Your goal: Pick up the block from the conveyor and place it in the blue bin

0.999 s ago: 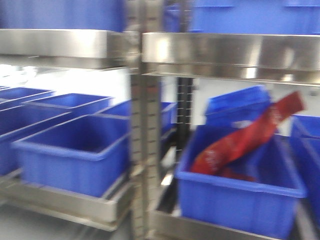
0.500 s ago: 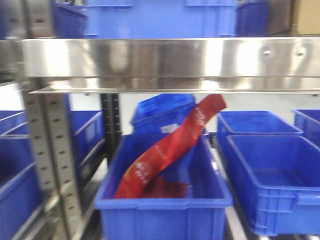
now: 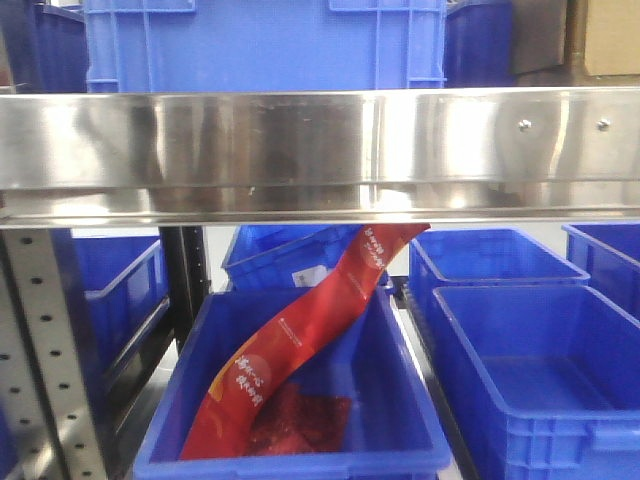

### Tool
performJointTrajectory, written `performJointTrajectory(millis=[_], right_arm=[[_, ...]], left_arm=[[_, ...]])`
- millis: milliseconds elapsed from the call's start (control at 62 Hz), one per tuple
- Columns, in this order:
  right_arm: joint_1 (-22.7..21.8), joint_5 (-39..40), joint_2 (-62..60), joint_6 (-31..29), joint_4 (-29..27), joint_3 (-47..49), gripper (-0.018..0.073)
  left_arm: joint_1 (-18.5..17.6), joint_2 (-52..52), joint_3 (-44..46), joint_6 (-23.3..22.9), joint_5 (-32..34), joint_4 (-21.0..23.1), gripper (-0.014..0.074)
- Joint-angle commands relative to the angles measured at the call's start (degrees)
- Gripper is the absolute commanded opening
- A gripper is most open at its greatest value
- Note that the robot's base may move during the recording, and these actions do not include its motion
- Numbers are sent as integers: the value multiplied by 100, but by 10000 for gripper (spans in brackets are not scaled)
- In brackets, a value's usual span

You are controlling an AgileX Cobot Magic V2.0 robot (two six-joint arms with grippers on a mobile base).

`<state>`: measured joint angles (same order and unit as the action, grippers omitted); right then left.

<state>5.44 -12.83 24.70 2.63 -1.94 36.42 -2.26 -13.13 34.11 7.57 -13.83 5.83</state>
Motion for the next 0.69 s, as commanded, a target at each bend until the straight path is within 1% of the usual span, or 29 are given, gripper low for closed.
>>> performJointTrajectory(millis=[0, 677], right_arm=[[-23, 88, -21, -7, 32, 14, -162], [-23, 88, -21, -7, 32, 14, -162]], left_arm=[[-13, 18, 7, -27, 126, 51, -111], [-13, 18, 7, -27, 126, 51, -111]])
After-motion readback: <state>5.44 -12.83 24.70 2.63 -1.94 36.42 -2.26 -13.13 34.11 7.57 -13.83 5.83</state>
